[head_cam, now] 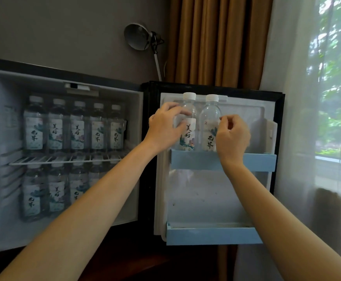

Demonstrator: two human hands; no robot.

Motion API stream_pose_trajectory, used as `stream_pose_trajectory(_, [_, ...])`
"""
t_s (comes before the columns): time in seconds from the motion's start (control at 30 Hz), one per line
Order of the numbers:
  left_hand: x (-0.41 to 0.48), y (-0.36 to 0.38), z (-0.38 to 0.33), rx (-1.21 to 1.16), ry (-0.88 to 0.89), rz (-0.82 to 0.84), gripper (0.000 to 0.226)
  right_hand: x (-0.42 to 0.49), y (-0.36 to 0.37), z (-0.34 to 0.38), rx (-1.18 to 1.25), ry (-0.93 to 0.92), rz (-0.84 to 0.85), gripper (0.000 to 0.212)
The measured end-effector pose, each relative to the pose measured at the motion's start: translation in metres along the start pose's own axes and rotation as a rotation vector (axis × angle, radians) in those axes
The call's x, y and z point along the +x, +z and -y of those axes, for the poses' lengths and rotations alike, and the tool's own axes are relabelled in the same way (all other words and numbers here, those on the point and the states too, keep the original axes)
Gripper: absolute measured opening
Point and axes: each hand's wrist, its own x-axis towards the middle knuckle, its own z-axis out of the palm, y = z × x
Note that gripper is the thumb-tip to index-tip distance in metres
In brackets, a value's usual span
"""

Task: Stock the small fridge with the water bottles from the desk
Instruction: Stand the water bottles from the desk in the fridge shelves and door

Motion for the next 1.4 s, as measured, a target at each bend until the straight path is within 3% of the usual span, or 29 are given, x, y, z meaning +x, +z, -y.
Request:
stream_pose_trajectory(0.2, [-0.019,-0.023,0.021,0.026,0.060,-0.167,0.015,-0.025,0.024,0.033,0.076,-0.207,0.051,0.016])
stream_pose_trajectory(0.33, [-0.035,-0.048,0.043,0.096,0.002,-0.207,0.017,-0.048,0.050,0.056,0.141,-0.248,0.122,0.021])
stream_pose_trajectory(0.73, [-0.139,-0.170,0.142,0.322,-0.297,-0.243,0.025,-0.170,0.175,0.101,0.385,-0.072,0.514,0.016])
stream_pose_trajectory(1.13, [-0.276,-0.318,0.228,0.614,-0.705,-0.291,0.026,-0.343,0.297,0.174,0.489,-0.015,1.053,0.017])
stream_pose_trajectory(1.4, [-0.333,-0.361,0.305,0.676,-0.947,-0.304,0.024,-0.424,0.369,0.202,0.391,0.041,1.290,0.017])
